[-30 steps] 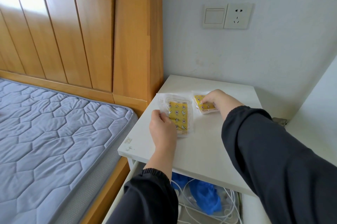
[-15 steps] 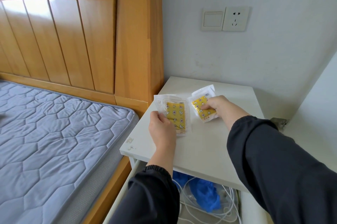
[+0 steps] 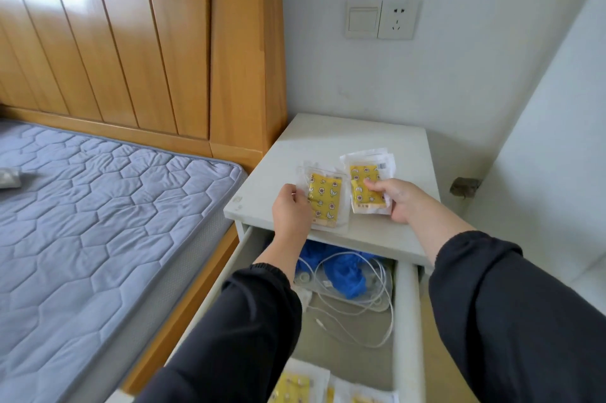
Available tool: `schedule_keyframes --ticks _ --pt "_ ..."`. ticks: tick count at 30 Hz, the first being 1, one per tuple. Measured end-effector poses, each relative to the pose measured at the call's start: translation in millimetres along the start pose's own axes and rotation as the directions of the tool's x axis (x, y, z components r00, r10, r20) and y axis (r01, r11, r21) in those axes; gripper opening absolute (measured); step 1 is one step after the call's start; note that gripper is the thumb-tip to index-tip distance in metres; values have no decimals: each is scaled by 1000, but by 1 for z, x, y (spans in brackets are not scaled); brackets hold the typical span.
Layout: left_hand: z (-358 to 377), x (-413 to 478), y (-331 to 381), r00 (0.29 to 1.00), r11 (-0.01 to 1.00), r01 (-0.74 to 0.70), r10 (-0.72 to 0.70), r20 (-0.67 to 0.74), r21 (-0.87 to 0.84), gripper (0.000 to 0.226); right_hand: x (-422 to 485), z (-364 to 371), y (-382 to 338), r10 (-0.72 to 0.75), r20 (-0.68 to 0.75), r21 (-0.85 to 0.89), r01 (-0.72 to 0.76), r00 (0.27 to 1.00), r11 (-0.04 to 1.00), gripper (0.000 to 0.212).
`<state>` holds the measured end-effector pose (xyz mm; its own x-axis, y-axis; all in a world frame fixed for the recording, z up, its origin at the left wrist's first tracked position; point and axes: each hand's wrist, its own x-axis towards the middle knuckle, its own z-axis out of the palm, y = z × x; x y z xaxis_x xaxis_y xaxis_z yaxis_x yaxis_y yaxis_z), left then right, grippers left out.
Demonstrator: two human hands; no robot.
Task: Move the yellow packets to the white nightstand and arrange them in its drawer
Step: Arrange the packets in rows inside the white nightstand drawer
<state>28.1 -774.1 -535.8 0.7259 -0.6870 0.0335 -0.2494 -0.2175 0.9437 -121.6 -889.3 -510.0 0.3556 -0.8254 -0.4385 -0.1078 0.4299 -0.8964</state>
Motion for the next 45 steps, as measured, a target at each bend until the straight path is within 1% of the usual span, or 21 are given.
schedule_keyframes --ticks 5,10,11,13,14,15,18,21,24,26,27,29,31,33,36,38,40,41,42,43,45 --pt "-27 -40 -30 992 985 128 -129 4 -118 17 -53 -3 24 -41 21 62 39 999 997 12" --pt "-57 -75 -68 986 980 166 -168 -9 -106 18 -102 4 54 -3 103 203 -18 995 979 19" --pt "-62 -79 -75 982 977 186 -187 -7 -102 19 -109 6 62 9 124 230 -37 992 972 21" --pt "-72 -85 -90 971 967 237 -238 -1 -92 18 -119 10 79 35 157 275 -78 987 958 32" --pt "-77 -88 -97 962 959 271 -272 -3 -80 17 -123 13 89 54 163 276 -98 985 956 37" --pt "-83 -89 -104 952 950 304 -306 -12 -65 15 -125 15 100 71 157 263 -111 985 958 38" --pt "-101 -86 -122 924 925 378 -380 -49 -50 13 -131 21 132 123 116 173 -142 986 975 24" --pt "-110 -79 -126 906 911 398 -409 -114 -107 16 -138 30 162 197 43 67 -199 979 978 17" --pt "-108 -75 -124 892 900 402 -427 -150 -168 19 -139 48 189 316 -34 -4 -316 948 949 17" --pt "-105 -75 -122 897 906 385 -412 -159 -178 14 -138 68 203 386 -67 -46 -389 920 920 24" --pt "-105 -74 -122 901 909 375 -404 -161 -181 13 -137 80 209 396 -84 -75 -402 915 913 29" --pt "-105 -71 -122 904 901 364 -403 -145 -238 15 -137 107 218 359 -131 -125 -375 924 919 33" --pt "-107 -68 -124 893 860 376 -435 -112 -345 16 -139 131 223 304 -169 -185 -333 938 925 30" --pt "-109 -66 -126 879 812 384 -467 -96 -439 15 -140 150 224 281 -178 -239 -318 943 917 30" --pt "-110 -65 -127 880 774 366 -468 -77 -517 15 -138 167 224 297 -141 -331 -327 944 885 34" --pt "-110 -64 -127 885 769 359 -460 -68 -529 16 -137 173 225 352 -90 -367 -359 932 858 26" --pt "-110 -64 -126 885 770 365 -461 -61 -523 17 -138 179 227 431 -3 -387 -398 902 832 19" --pt "-110 -64 -126 885 774 368 -461 -61 -516 17 -140 181 227 458 35 -437 -398 888 806 14" --pt "-109 -64 -126 885 782 370 -460 -64 -502 16 -143 182 227 467 60 -531 -368 882 763 19" --pt "-109 -65 -126 885 791 373 -460 -68 -485 15 -145 183 226 452 84 -647 -296 888 703 29" --pt "-109 -65 -125 887 807 377 -456 -73 -455 15 -146 182 223 422 160 -839 -102 893 534 40"
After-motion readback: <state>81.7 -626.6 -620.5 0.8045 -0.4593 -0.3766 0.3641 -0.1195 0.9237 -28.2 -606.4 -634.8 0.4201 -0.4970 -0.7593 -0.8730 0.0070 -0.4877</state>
